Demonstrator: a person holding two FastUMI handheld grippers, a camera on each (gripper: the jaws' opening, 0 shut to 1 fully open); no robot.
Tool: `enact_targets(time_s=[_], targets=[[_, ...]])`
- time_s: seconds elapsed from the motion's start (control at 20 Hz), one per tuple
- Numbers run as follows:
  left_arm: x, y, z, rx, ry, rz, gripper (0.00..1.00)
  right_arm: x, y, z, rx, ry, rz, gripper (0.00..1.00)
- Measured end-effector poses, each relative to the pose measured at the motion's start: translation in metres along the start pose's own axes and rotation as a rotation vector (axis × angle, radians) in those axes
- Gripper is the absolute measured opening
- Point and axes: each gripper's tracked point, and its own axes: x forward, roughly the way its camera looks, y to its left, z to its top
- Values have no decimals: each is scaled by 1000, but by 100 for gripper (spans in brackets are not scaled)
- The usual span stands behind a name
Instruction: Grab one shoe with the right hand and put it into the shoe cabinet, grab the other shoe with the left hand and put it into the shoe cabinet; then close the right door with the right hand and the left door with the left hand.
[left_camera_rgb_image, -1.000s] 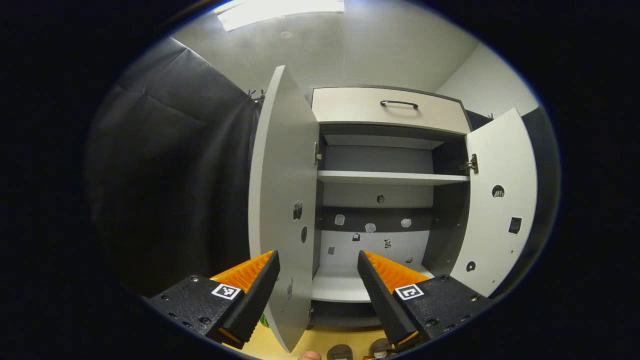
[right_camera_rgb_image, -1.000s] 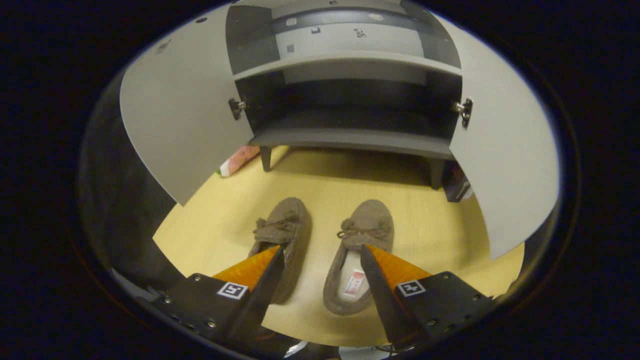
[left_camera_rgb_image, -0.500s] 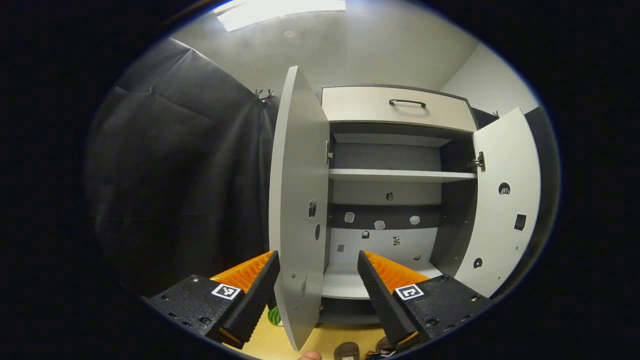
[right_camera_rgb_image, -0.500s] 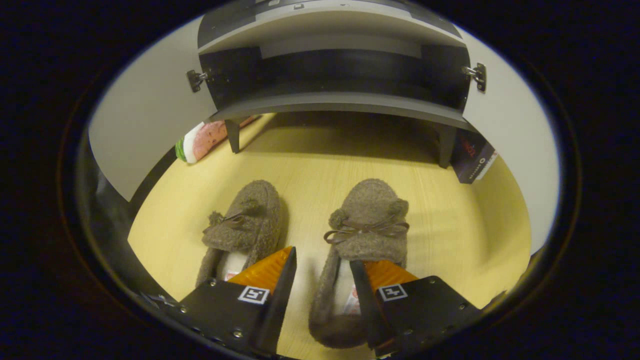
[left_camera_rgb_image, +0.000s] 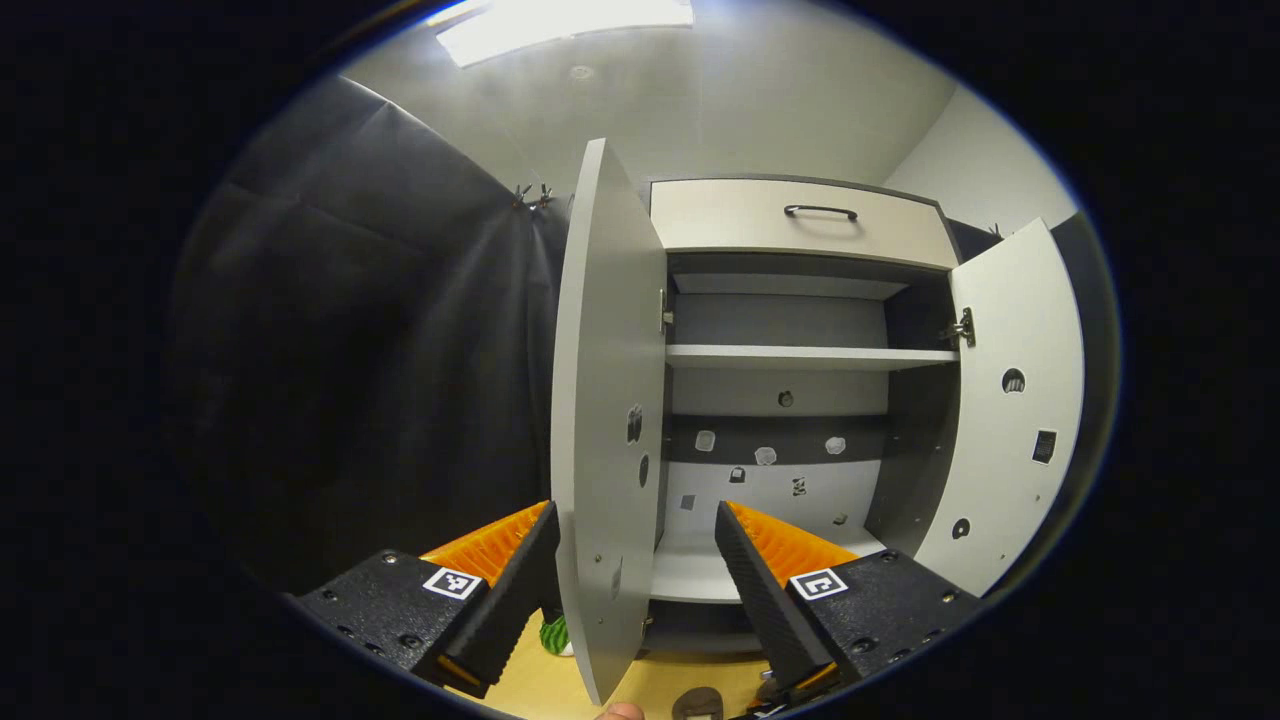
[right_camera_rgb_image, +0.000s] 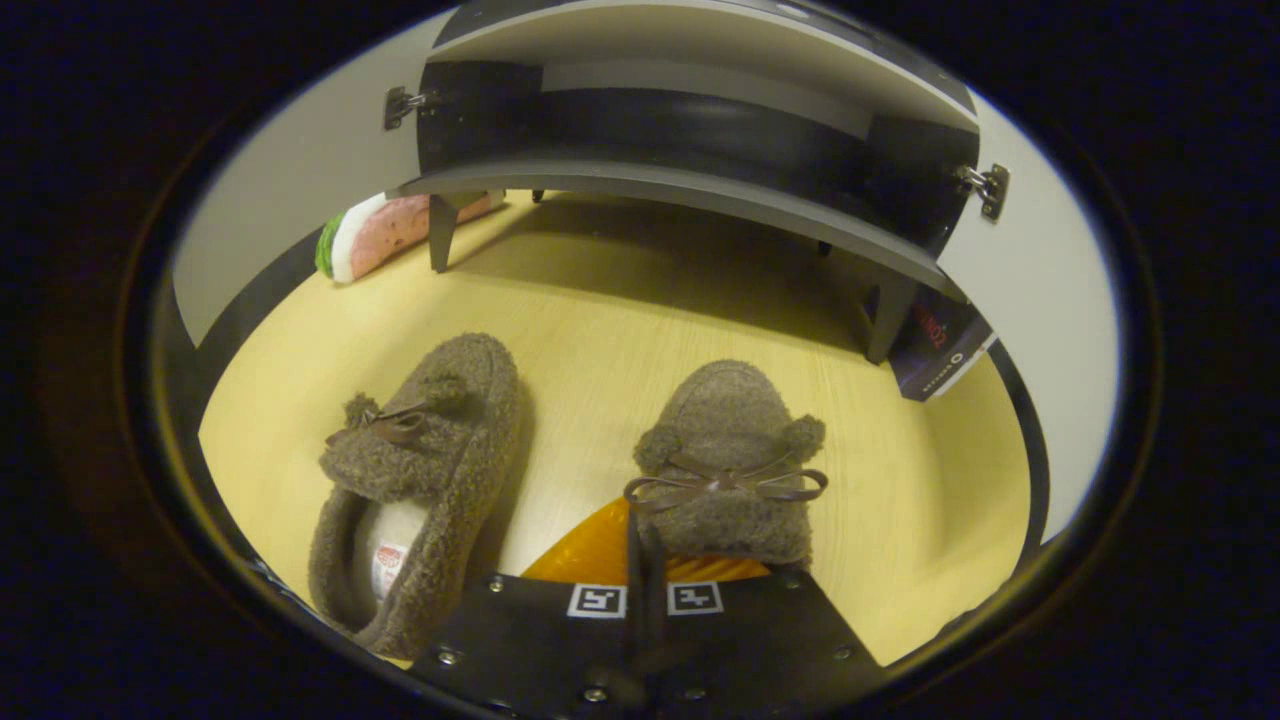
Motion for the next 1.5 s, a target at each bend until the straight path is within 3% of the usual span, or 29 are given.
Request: enact_targets(time_s=[0.15, 0.2, 0.25, 0.3, 0.45, 0.9, 1.25, 1.5], targets=[[2, -1, -5, -16, 8, -12, 93, -15, -11, 16, 62, -48, 9, 1], [3, -2, -6, -22, 11, -18, 96, -22, -10, 21, 78, -60, 27, 1], [4, -3, -8, -25, 14, -23, 96, -31, -13, 29, 86, -79, 31, 5], [4, -3, -10, -26, 16, -27, 96, -40, -17, 37, 94, -104, 32, 0], [5, -3, -12, -31, 18, -34, 96, -76, -24, 78, 123, -196, 52, 0], [9, -7, -16, -69, 18, -67, 96, -197, -44, 281, 70, -582, 61, 1], [12, -6, -17, -73, 16, -59, 93, -187, -76, 427, -17, -702, -30, 1], [14, -4, -17, -73, 14, -39, 94, -126, -91, 470, 10, -617, -34, 1]])
